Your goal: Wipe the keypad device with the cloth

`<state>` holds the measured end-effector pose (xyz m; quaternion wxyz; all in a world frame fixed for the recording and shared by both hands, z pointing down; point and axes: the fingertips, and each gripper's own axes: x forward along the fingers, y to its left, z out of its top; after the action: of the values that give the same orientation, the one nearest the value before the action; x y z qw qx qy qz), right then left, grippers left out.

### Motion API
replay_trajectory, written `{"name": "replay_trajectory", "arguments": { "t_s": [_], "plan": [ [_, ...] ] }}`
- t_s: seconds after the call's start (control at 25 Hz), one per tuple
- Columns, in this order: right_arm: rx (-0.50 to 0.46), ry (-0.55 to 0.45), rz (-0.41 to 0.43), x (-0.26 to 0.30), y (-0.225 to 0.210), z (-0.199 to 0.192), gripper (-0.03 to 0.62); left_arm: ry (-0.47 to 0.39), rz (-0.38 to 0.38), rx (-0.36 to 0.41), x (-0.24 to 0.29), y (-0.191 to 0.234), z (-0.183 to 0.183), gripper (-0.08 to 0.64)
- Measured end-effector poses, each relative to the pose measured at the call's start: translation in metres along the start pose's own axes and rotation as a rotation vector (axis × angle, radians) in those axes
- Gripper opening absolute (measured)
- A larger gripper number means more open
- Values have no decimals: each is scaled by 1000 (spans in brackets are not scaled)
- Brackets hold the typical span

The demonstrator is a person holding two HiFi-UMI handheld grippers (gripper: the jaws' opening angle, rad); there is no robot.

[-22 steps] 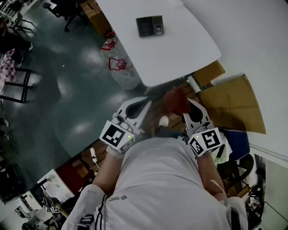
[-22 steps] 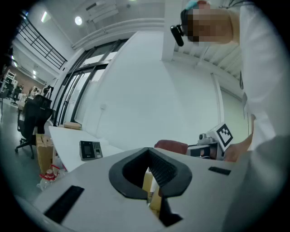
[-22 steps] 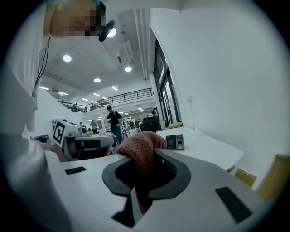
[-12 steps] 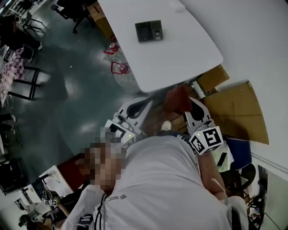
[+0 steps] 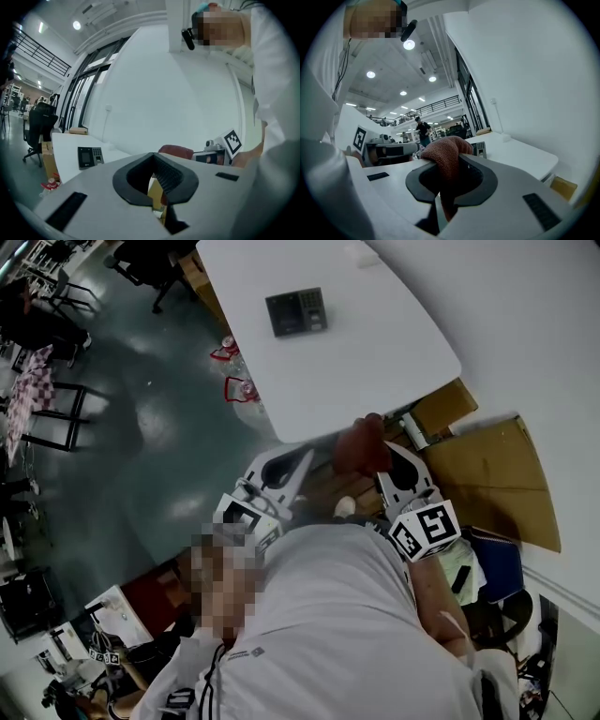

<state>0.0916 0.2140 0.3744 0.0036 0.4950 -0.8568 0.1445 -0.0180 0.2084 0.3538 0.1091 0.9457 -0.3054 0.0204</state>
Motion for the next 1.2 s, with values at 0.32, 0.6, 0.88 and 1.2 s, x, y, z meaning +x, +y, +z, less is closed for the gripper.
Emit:
{"name": "replay_trajectory", "arguments": {
  "t_s": [0.32,0.6,0.88,1.2],
  "plan": [
    [11,37,-24,33,-3,-8,54,-5,0,-44,3,40,-7,11],
    [0,67,-71,83,-7,3,54,-18,-7,-96,-1,97,-2,11],
    [-36,97,-96,117,-18,10,54,-19,17,-134,-5,138,-6,12],
    [-95,135,-62,142,-35,13,54,-12,65,-138,2,157,-10,12]
  ]
}}
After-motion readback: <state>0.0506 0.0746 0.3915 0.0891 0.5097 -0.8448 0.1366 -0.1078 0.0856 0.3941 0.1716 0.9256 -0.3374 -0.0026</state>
